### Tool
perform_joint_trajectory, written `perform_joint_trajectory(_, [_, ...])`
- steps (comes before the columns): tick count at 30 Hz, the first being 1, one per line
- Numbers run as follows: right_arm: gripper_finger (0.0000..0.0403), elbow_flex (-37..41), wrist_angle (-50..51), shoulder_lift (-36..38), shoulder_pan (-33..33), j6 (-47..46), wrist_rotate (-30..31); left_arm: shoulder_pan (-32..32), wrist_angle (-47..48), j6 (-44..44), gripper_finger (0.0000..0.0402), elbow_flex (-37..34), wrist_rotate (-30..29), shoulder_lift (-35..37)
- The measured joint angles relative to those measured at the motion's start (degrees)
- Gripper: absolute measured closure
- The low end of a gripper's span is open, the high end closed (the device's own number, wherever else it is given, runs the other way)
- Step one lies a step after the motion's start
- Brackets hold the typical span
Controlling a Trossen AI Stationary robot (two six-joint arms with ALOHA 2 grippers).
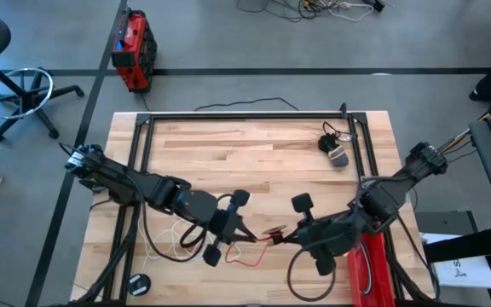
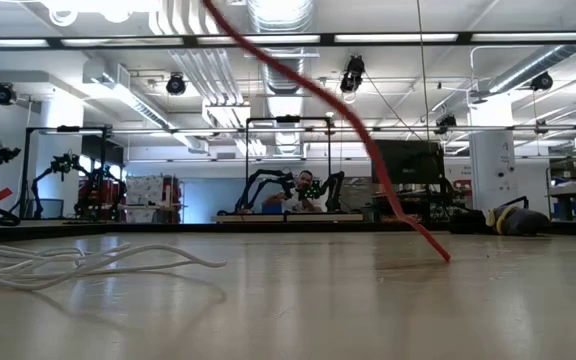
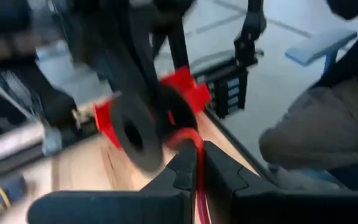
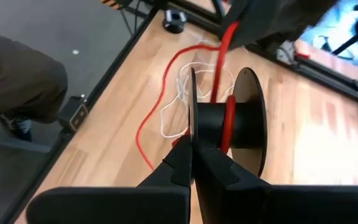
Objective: Coil cords
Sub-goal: Coil the red wire onto the spool
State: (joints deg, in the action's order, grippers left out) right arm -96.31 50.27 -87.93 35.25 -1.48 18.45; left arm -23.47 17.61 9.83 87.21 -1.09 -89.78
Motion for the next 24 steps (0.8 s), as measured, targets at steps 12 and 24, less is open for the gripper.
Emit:
perform_joint_trajectory(12, [0.0403,0.17,-11.0,-3.86,-1.23,9.96,-13.29,0.01,-6.54,6.18,0.0382,0.03,-1.37,0.09])
perform_joint_trajectory(24, [0.0403,0.15,-11.09,-0.28,-0.89,9.93,-12.57,-0.36,1.64,-0.12,0.0377,-2.89,-2.87,0.26])
